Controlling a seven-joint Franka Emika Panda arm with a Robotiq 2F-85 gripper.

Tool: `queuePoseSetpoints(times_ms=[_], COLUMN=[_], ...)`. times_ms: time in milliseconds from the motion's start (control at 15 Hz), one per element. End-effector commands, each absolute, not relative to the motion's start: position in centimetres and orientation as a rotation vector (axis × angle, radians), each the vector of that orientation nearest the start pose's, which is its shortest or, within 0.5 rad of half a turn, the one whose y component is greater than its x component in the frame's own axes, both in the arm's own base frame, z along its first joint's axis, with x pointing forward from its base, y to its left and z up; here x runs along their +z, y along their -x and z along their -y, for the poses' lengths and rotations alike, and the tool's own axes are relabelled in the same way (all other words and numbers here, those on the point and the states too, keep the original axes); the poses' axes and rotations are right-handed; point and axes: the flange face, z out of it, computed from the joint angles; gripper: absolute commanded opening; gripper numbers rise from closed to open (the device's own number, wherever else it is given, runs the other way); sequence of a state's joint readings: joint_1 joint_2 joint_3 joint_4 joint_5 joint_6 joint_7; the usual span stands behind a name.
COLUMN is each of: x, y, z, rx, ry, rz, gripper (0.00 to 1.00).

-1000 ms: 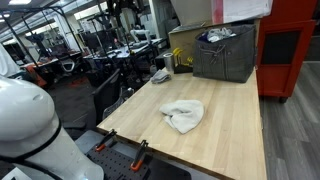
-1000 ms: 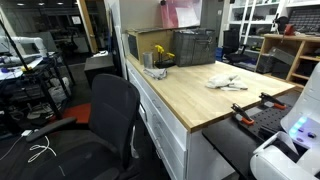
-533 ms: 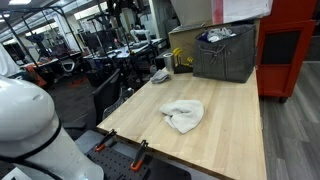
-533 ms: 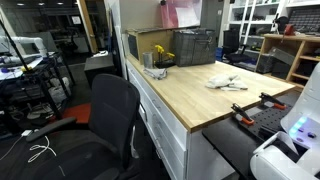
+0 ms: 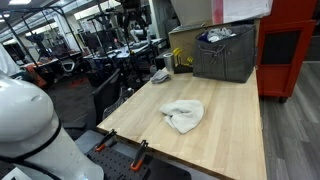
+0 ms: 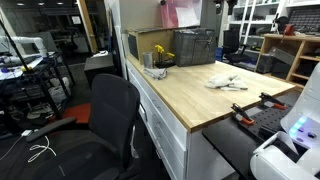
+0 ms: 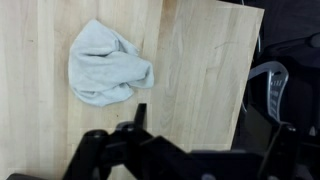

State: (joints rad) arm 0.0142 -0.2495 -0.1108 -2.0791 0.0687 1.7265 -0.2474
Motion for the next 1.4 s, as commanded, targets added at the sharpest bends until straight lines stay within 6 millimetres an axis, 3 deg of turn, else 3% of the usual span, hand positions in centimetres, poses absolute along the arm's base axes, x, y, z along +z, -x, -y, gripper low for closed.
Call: queuePoseSetpoints(times_ms=[0,333,600,867,1133,1333], x=[49.7,45.1,40.1,39.1,39.3,38.7], y=[-50.3,-53.8,-54.8,-54.6,-54.7,-55.2], z=[5.1,5.6,4.7,4.2,4.4,3.9], rx=[0.204,0.266,0.343,0.391,0.384,0.297], ry=[2.999,3.001,3.017,3.016,3.015,3.027], rz=[0.131,-0.054,-0.295,-0.23,-0.234,-0.285], gripper=[1.0,1.0,1.0,1.0,1.0,1.0])
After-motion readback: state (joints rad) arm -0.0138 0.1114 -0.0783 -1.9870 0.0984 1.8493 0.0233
